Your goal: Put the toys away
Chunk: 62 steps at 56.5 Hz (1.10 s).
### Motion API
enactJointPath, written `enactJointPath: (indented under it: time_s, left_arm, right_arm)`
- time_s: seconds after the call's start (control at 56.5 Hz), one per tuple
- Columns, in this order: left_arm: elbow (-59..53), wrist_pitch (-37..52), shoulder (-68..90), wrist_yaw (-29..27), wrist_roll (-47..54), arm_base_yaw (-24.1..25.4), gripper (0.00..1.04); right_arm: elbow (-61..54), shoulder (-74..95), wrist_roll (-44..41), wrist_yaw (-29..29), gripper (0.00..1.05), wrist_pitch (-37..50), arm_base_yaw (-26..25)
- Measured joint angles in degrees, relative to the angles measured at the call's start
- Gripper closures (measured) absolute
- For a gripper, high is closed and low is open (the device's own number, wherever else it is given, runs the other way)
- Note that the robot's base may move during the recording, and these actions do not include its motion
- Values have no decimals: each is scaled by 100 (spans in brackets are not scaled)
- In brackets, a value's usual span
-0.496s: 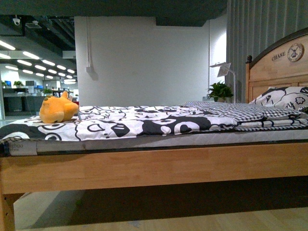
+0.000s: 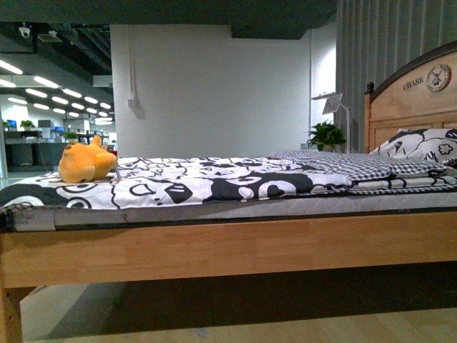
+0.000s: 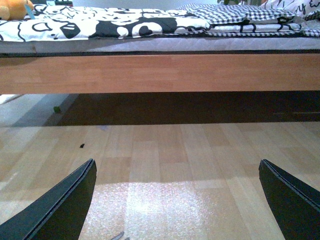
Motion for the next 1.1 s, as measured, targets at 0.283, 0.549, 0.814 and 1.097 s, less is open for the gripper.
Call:
enactJointPath:
  time_s: [0.283,0.549,0.814,1.097]
  left_arm:
    - [0,0,0,0,0,0,6]
    - [0,0,0,0,0,0,6]
    - [0,0,0,0,0,0,6]
    - [0,0,0,0,0,0,6]
  right_arm:
    - [0,0,0,0,7,0,0]
    - [0,0,0,0,7,0,0]
    - [0,0,0,0,7,0,0]
    - [0,0,0,0,7,0,0]
